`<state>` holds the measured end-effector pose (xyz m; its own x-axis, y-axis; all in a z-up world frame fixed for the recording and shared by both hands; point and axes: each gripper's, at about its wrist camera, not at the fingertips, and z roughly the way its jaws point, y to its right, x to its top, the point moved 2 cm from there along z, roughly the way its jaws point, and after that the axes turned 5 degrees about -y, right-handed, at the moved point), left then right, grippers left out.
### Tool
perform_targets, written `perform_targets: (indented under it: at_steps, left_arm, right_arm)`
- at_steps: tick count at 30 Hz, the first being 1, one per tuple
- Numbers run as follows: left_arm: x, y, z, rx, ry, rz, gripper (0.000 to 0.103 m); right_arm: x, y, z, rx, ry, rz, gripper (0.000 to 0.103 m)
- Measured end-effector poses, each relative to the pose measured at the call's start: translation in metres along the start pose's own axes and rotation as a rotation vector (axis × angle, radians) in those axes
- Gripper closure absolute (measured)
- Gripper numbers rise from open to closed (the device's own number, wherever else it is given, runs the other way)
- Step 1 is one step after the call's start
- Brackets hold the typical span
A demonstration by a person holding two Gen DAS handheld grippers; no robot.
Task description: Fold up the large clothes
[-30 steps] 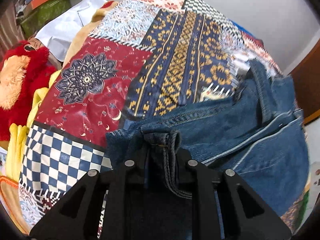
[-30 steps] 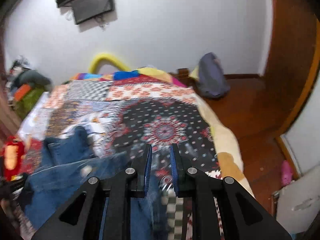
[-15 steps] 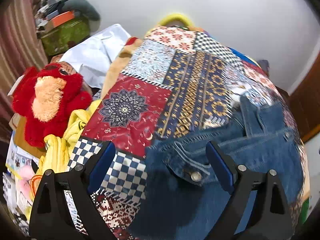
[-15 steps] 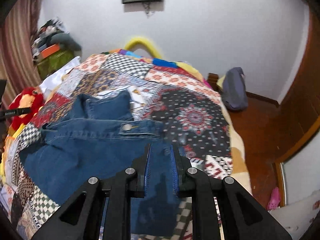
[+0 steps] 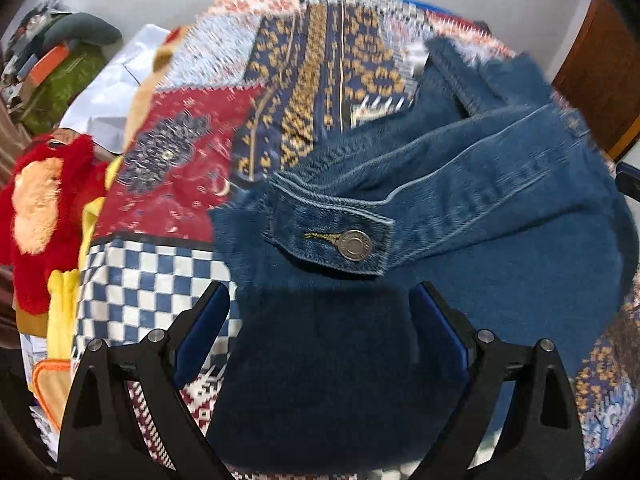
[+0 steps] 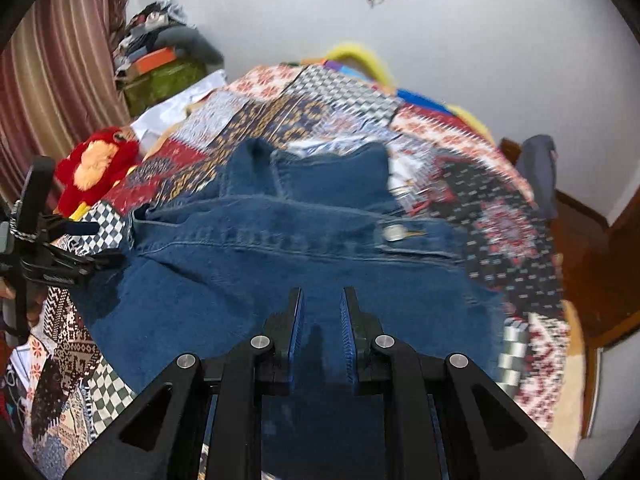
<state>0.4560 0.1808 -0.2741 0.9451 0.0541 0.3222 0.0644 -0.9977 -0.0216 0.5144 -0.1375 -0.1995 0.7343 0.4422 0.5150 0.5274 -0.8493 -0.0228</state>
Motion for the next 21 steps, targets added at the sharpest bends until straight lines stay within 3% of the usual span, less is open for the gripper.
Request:
perform_targets:
  at_steps: [6, 9, 15, 17, 18, 19, 21]
  left_arm:
    - [0.026, -0.020, 0.027, -0.021, -0.011, -0.093, 0.009]
    - [0.037, -0.035, 0.033, 0.068, 0.019, -0.134, 0.007]
    - [0.040, -0.064, 0.044, 0.099, 0.049, -0.230, 0.000]
    - [0.038, -0.070, 0.045, 0.086, 0.060, -0.253, 0.000]
    - [0.037, -0.071, 0.043, 0.081, 0.061, -0.262, 0.000]
    - [0.036, -0.070, 0.041, 0.087, 0.064, -0.259, 0.000]
    - [0.034, -0.066, 0.035, 0.131, 0.076, -0.217, 0.000]
  right_arm:
    - [0.011, -0.014, 0.053, 0.012, -0.076, -0.009, 0.089]
    - [0.019, -0.010, 0.074, -0.056, -0.063, -0.010, 0.089]
    - [0.027, 0.010, 0.082, -0.049, -0.057, 0.027, 0.089]
    - [0.025, 0.017, 0.079, -0.149, -0.039, 0.026, 0.089]
    - [0.022, 0.024, 0.080, -0.271, -0.039, 0.015, 0.089]
    - [0.018, 0.030, 0.080, -0.300, -0.046, 0.010, 0.089]
    - [0.011, 0.046, 0.078, -0.265, -0.058, 0.042, 0.089]
